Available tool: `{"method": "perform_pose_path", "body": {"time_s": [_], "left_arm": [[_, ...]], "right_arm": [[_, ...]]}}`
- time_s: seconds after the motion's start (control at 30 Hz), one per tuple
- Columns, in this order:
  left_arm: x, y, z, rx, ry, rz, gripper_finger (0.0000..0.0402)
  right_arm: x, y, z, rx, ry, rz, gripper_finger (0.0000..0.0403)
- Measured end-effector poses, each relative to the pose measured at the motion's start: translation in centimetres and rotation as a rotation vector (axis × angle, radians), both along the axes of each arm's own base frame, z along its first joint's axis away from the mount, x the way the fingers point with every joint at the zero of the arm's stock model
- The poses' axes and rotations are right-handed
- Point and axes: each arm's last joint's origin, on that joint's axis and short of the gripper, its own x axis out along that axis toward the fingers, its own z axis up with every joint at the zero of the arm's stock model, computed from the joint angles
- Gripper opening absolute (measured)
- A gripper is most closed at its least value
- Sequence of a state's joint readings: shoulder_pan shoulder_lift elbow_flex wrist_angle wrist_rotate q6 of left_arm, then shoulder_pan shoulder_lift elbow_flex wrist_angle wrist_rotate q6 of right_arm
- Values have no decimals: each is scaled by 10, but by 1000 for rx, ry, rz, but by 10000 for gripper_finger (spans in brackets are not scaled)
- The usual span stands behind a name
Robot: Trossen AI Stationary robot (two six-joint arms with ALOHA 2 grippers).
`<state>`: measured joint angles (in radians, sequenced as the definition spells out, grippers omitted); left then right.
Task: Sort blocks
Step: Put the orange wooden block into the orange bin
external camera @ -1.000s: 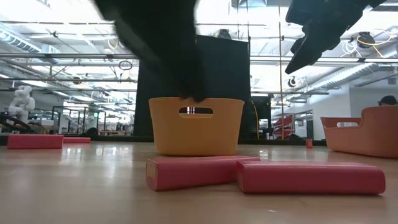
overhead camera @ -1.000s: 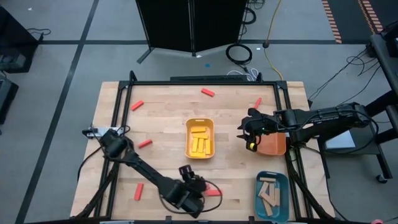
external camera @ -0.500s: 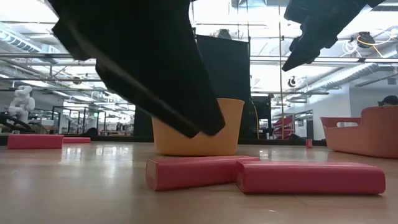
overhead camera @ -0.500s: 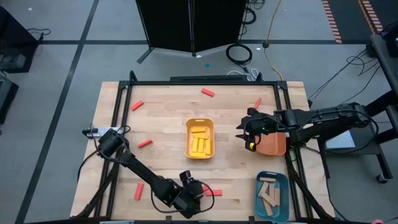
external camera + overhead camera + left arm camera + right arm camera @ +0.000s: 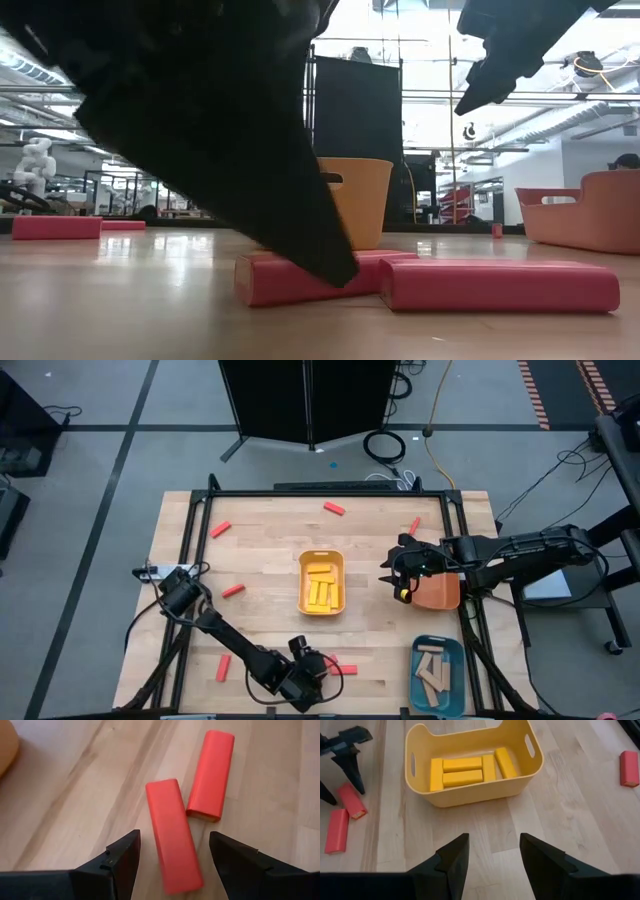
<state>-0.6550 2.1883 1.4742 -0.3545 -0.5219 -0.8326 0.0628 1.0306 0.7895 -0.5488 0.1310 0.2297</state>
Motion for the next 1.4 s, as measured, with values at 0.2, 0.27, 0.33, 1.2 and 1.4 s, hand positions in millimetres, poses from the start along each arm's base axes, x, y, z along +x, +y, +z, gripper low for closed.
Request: {"method": "perform_pose_path", "body": {"time_s": [0.2, 0.27, 0.33, 1.2, 1.4], "left_arm": [[0, 3, -5, -35, -4, 18, 227], [0, 3, -5, -33, -2, 18, 212], [0, 4, -5, -30, -1, 17, 191], [28, 30, 28, 241, 42, -120, 86], [65, 59, 48, 309, -103, -147, 86]], "right_arm": [[0, 0, 0, 18, -1, -16, 169], [0, 0, 0, 18, 0, -16, 169], [0, 0, 0, 18, 1, -16, 169], [-10, -1, -2, -12, 68, 10, 169], [-28, -5, 18, -34, -59, -28, 169]]}}
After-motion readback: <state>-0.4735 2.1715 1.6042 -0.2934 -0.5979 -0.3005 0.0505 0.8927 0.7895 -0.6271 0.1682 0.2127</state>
